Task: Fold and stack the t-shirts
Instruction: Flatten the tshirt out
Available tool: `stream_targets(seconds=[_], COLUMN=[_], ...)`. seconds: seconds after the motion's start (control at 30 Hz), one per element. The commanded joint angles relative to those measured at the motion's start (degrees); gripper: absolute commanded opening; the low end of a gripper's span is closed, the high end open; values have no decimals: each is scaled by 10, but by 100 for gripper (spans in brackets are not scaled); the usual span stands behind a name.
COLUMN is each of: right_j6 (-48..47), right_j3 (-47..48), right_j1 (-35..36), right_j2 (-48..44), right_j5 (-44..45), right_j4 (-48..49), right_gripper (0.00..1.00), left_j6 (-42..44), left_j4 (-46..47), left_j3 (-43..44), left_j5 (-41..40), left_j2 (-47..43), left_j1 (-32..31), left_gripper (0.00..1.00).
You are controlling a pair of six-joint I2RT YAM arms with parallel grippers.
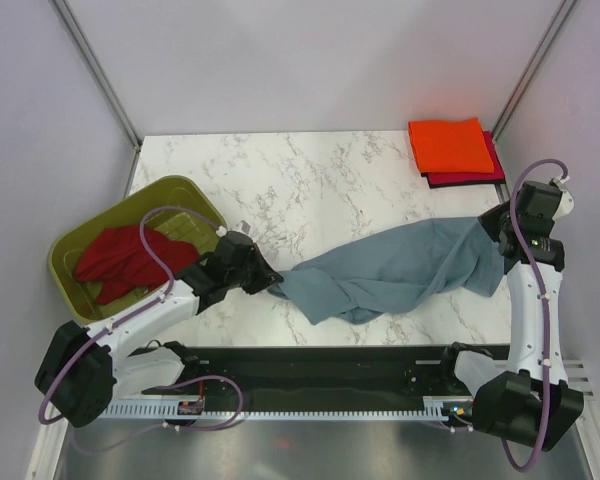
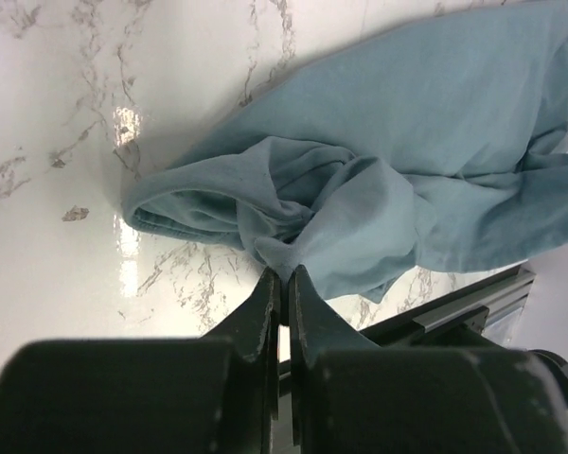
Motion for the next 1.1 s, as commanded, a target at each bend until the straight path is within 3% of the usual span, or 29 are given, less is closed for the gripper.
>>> stream_targets(seconds=[0.0,0.13,0.3,0.43,0.53,0.83,0.97,1.07], right_j6=[0,0,16,48,79,74,85,85], right_j3=[9,61,217,367,430,561,596,593], right_j1=[-2,-2,-2,-2,-2,1,7,6], right_j2=[-8,4,16,19,-17,-132,-119,-83], right_j5=[3,12,39,34,29,110,105,92], right_j4=[16,-33,-98,-152,-173,-251,-257,-243], right_gripper=[0,0,0,0,0,0,0,0], left_j6=[44,99,189,228,233,179,177,198], left_j4=[-14,-56,-145,-170,-196,-213,-216,-226], left_j3=[34,110,322,488,558,592,624,658], left_j5=[-26,-35,-76,-45,-3,54,68,47], left_j2=[-21,-40,-38,-33,-43,-172,-166,-115], left_j1=[5,4,4,4,4,4,4,4], left_gripper=[2,2,2,2,2,2,2,2])
